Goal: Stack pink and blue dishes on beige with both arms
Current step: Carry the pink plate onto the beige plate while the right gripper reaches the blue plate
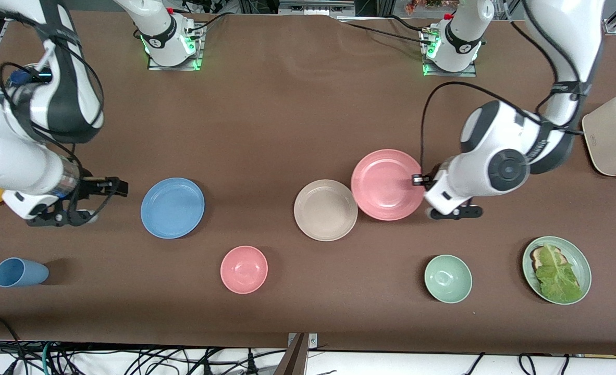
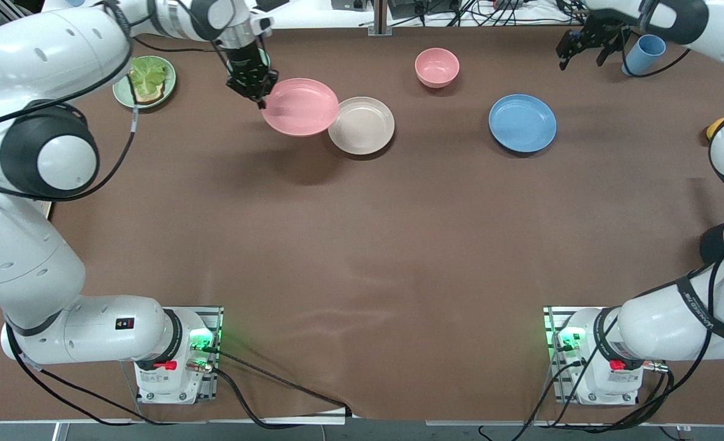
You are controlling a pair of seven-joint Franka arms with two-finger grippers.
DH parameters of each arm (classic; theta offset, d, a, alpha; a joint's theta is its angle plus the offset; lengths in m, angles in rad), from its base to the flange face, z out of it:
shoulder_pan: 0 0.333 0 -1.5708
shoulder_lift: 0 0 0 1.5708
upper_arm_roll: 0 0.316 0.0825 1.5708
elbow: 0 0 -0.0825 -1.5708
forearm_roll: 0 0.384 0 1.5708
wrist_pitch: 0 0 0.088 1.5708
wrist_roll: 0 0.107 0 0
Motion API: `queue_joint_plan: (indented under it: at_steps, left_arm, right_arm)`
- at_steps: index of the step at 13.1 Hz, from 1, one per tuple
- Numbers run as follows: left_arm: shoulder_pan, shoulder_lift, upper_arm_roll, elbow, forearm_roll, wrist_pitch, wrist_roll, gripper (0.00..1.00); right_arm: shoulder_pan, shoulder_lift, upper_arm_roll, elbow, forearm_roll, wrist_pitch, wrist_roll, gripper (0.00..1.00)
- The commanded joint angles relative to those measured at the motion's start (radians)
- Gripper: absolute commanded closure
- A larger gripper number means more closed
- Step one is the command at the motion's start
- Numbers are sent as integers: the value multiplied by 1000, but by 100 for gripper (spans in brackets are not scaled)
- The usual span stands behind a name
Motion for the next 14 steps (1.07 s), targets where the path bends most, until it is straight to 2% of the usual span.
queue_joint_plan:
  at_steps: [1, 4, 6, 8, 12, 13, 14]
  left_arm:
    - [-87, 152, 13, 153, -4, 41, -75, 100]
    - [-180, 237, 45, 161, 12, 223, -171, 100]
    - [-287, 249, 127, 161, 41, 254, -257, 100]
    - [-375, 263, 212, 176, 38, 257, -287, 100]
    - [-385, 279, 221, 184, 36, 257, -287, 100]
    - [-386, 279, 221, 184, 36, 256, -288, 100]
    - [-392, 279, 221, 185, 38, 257, -305, 100]
  right_arm:
    - [-5, -29, 4, -123, -18, 122, 10, 0]
    - [-13, -24, -1, -276, -15, 327, 10, 0]
    - [-32, 11, -1, -346, -15, 473, 8, 0]
    - [-45, 69, 1, -349, -13, 531, 4, 1]
    - [-66, 135, 2, -343, -13, 625, -2, 8]
    - [-66, 143, 2, -338, -13, 634, -4, 12]
    - [-66, 148, 2, -334, -11, 634, -5, 21]
